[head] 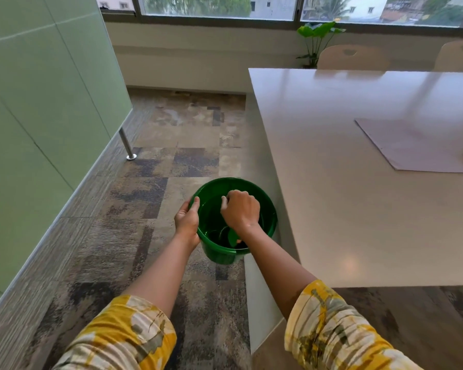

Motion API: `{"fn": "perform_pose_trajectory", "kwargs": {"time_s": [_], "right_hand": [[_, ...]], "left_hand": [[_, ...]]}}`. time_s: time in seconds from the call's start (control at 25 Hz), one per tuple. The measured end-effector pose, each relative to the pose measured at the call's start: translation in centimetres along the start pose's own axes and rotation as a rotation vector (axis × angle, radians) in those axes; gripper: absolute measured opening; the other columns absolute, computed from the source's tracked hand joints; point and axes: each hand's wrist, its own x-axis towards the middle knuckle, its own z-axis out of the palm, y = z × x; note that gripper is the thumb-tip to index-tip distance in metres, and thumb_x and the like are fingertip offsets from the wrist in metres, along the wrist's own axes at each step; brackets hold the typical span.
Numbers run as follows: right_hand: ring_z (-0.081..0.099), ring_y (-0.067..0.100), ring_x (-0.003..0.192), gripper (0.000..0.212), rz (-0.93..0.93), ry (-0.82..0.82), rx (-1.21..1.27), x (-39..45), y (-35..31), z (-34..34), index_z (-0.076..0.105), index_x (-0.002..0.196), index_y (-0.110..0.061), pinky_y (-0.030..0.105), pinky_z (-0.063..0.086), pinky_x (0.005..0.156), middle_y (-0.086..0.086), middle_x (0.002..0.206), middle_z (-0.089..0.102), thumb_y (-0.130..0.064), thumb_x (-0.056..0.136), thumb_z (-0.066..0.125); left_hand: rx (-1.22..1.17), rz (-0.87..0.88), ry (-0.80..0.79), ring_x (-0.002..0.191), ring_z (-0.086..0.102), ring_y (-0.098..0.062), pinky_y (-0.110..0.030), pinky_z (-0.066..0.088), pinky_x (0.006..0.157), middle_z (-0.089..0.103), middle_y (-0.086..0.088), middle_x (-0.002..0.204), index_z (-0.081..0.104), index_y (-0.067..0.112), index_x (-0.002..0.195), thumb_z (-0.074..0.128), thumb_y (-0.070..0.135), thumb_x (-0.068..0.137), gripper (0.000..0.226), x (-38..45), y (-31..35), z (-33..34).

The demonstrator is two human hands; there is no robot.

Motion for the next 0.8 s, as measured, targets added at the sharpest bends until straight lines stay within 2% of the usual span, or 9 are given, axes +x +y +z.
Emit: {"fn": "perform_pose_trajectory", "kwargs": {"time_s": [0.08,0.16,0.24,0.32,0.44,0.6,0.72,0.8], "right_hand": [[0.065,0.024,0.081,0.031,-0.042,0.011,-0.035,-0.2,0.1,0.8,0.070,0.084,-0.017,0.034,0.049,0.076,0.003,0.080,0.069,-0.033,0.099,0.048],[0.058,0.025,0.105,0.022,-0.037,-0.072,0.045,-0.3,0.9,1.5,0.070,0.107,-0.020,0.042,0.037,0.097,0.003,0.103,0.069,-0.023,0.098,0.051],[0.042,0.026,0.128,0.044,0.024,-0.087,0.103,-0.9,1.8,2.1,0.056,0.132,-0.019,0.046,0.026,0.109,0.005,0.133,0.054,-0.010,0.089,0.060],[0.030,0.029,0.139,0.063,0.144,0.010,0.107,-1.8,2.6,2.6,0.043,0.140,-0.017,0.049,0.020,0.116,0.009,0.147,0.036,-0.011,0.082,0.067],[0.028,0.032,0.141,0.069,0.242,0.016,0.109,-3.3,3.4,3.5,0.037,0.141,-0.013,0.048,0.020,0.118,0.013,0.151,0.030,-0.019,0.081,0.068],[0.046,0.028,0.128,0.067,0.303,0.111,0.210,-4.8,4.4,4.0,0.041,0.137,-0.014,0.044,0.037,0.109,0.007,0.139,0.045,-0.031,0.078,0.070],[0.052,0.025,0.124,0.068,0.461,0.038,0.610,-5.9,4.7,4.8,0.040,0.139,-0.018,0.044,0.047,0.104,0.006,0.139,0.049,-0.036,0.082,0.073],[0.056,0.026,0.119,0.059,0.622,-0.049,0.909,-6.7,4.8,5.5,0.048,0.137,-0.021,0.047,0.049,0.102,0.006,0.135,0.056,-0.045,0.087,0.069]], "left_hand": [[0.002,-0.011,-0.005,0.098,0.070,-0.033,-0.041,0.062,0.066,0.072,-0.015,0.113,0.069,0.017,0.118,0.059,0.019,0.100,0.020,-0.1,-0.3,-0.5],[0.005,-0.019,-0.009,0.100,0.070,-0.033,-0.044,0.062,0.072,0.071,-0.015,0.114,0.069,0.017,0.118,0.059,0.019,0.100,0.020,-0.2,-0.6,-1.0],[0.007,-0.021,-0.005,0.102,0.069,-0.033,-0.046,0.061,0.074,0.070,-0.015,0.116,0.067,0.015,0.122,0.059,0.019,0.100,0.024,-0.3,-0.8,-1.6],[0.000,-0.025,0.008,0.103,0.068,-0.033,-0.046,0.062,0.072,0.070,-0.013,0.117,0.066,0.015,0.126,0.059,0.019,0.100,0.027,-0.4,-0.9,-2.2],[0.001,-0.040,0.041,0.107,0.067,-0.034,-0.053,0.059,0.081,0.069,-0.013,0.119,0.067,0.016,0.124,0.059,0.020,0.100,0.025,-0.4,-1.1,-3.4],[0.012,-0.035,0.074,0.113,0.065,-0.037,-0.061,0.053,0.091,0.067,-0.015,0.124,0.064,0.014,0.127,0.058,0.021,0.100,0.028,-0.9,-1.4,-5.1],[0.007,-0.018,0.109,0.116,0.063,-0.037,-0.062,0.051,0.095,0.066,-0.015,0.127,0.063,0.013,0.130,0.057,0.021,0.101,0.030,-1.4,-1.7,-6.8],[0.009,-0.014,0.138,0.115,0.063,-0.037,-0.062,0.051,0.095,0.067,-0.014,0.126,0.064,0.015,0.129,0.058,0.021,0.101,0.029,-2.0,-1.9,-7.8]]}}
